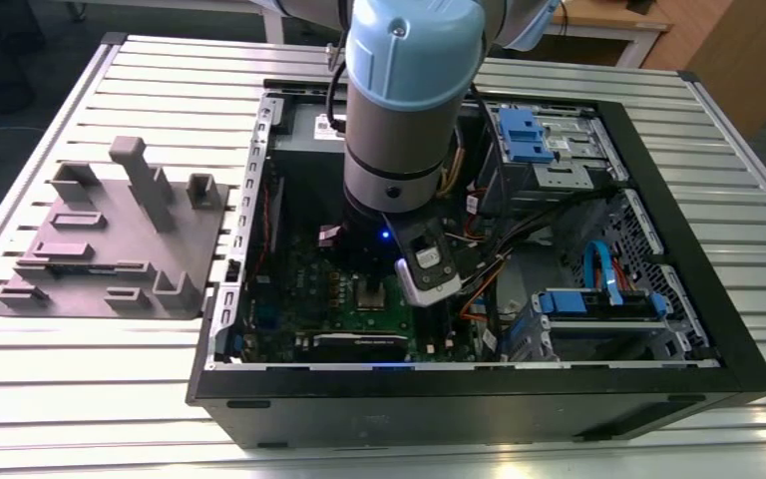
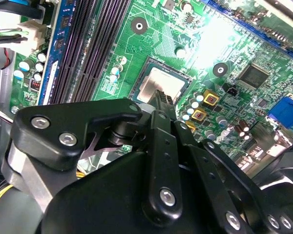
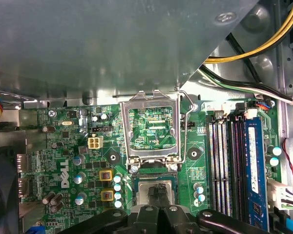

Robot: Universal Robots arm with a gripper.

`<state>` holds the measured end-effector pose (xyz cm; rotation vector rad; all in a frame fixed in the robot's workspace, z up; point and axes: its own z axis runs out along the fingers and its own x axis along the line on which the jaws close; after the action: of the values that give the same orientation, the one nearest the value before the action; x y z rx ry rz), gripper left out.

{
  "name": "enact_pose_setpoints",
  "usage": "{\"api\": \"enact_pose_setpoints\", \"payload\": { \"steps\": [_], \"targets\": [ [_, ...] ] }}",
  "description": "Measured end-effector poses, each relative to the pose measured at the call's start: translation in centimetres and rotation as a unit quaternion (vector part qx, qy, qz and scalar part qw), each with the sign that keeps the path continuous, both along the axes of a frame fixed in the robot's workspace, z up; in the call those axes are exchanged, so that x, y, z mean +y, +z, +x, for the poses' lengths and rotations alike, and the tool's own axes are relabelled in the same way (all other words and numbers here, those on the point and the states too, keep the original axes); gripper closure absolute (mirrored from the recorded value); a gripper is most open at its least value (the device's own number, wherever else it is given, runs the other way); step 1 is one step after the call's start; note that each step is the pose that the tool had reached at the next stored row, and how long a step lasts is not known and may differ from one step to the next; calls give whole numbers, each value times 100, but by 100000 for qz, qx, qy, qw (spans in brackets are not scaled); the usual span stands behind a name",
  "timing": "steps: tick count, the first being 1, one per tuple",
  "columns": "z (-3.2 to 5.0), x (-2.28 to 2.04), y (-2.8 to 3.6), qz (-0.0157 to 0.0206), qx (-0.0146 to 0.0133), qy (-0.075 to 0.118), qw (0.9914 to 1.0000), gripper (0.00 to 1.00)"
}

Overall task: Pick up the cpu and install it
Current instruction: 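Close the cpu cover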

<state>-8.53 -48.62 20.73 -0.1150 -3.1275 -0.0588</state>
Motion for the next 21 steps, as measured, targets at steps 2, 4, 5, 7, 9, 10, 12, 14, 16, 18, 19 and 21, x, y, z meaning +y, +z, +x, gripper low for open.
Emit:
{"api": "enact_pose_setpoints", "payload": {
  "steps": [2,4,5,7,9,10,12,14,16,18,19,21],
  "targets": [
    [0,0,0,2,-1,-3,100000,90],
    [0,0,1,2,0,-1,100000,90],
    [0,0,3,-5,0,-1,100000,90],
    [0,0,12,-16,7,-1,100000,90],
    [0,0,27,-7,3,-2,100000,90],
    [0,0,39,-5,1,-2,100000,90],
    [0,0,65,-3,2,-5,100000,90],
    [0,0,99,3,-1,-10,100000,90],
    [0,1,152,-1,1,-30,100000,90],
    [0,2,235,-2,2,-49,100000,90],
    [0,3,274,6,-3,-66,100000,90],
    [0,5,353,-2,1,-117,100000,90]
  ]
}}
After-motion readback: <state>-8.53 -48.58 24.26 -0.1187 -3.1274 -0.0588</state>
